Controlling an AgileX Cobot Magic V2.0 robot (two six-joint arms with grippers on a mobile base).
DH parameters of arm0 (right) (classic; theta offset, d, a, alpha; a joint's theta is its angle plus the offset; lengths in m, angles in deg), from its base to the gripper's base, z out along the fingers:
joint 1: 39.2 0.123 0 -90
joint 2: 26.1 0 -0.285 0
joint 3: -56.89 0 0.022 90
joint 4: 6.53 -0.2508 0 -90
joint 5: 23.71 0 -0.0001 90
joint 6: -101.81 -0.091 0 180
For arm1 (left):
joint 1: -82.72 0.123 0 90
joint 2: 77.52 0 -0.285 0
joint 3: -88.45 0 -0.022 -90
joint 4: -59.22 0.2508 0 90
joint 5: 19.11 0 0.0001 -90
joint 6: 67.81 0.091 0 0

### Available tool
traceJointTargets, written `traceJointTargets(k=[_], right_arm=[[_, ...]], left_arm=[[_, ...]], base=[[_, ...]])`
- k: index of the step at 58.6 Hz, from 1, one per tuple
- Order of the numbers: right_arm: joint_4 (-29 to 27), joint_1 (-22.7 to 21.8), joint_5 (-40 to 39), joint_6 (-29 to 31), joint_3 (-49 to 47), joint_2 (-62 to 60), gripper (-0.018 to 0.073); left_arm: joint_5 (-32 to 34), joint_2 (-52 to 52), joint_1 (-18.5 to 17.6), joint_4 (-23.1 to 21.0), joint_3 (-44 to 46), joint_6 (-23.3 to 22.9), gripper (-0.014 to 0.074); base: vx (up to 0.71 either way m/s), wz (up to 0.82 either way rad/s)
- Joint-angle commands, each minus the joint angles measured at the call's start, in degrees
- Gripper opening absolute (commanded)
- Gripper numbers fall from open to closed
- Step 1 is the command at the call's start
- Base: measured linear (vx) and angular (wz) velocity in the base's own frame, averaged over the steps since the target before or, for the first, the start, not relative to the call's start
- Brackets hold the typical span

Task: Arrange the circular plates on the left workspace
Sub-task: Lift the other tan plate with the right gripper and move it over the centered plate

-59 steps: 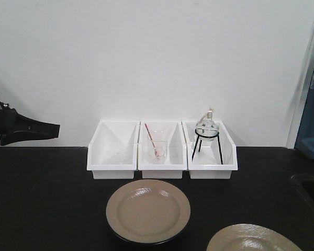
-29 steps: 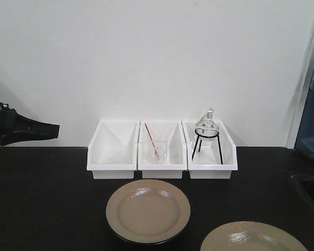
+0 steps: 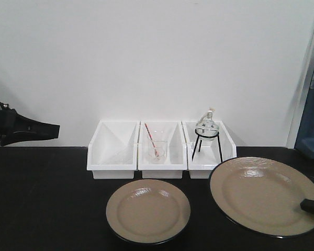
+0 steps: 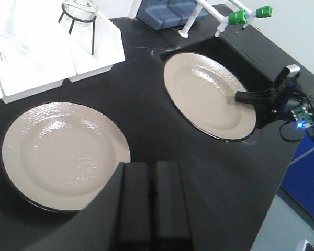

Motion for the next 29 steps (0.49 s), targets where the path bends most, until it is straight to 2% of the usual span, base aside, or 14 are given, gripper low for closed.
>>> traceJointTargets(k=[1,17,29], right_arm=[[-7.7,4.8,3.7,-0.1,-2.5,-2.5,-0.0003],[-7.7,25.3,-13.0,-4.8,-14.3,1.5,-0.0003],[-7.7,33.4,-15.2,-8.2,-25.2,11.4,-0.0003]], left_arm=[[-0.7,2.2,-0.1,-4.5,1.8,-0.4,-0.0001],[-0.8,2.2,-0.1,-4.4,1.8,-0.4,-0.0001],[-1.0,2.2,-0.1,-4.4,1.8,-0.4,-0.0001]], base=[[0.0,0.0],[0.0,0.0],[0.0,0.0]])
